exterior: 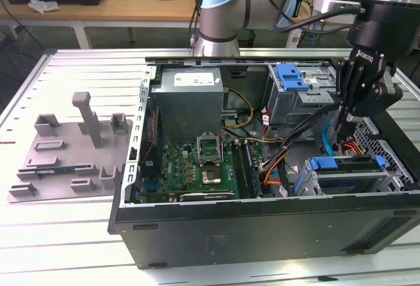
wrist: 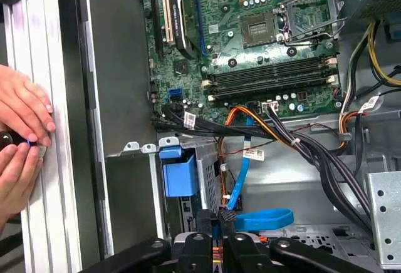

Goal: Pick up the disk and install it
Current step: 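Insert the second disk wire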

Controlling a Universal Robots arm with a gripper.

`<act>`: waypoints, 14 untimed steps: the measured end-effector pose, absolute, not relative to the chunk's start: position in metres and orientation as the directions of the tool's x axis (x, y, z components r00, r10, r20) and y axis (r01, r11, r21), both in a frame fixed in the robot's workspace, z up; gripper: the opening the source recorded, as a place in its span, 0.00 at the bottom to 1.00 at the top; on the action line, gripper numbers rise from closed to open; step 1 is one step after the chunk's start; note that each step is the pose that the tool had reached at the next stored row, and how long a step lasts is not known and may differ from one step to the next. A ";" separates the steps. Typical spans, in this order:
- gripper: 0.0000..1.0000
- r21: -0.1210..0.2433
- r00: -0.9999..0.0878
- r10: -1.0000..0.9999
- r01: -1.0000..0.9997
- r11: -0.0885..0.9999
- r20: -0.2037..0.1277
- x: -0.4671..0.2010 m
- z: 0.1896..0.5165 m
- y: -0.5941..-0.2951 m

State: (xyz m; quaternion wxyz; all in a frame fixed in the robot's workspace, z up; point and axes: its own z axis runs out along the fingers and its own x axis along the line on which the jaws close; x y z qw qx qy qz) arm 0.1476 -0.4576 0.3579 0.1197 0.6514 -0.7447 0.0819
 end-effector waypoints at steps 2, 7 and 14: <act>0.16 0.034 -0.123 -0.951 -0.990 0.138 0.285 0.148 0.358 -0.458; 0.16 0.035 -0.123 -0.953 -0.990 0.138 0.278 0.148 0.358 -0.460; 0.16 0.035 -0.123 -0.953 -0.990 0.138 0.278 0.148 0.358 -0.461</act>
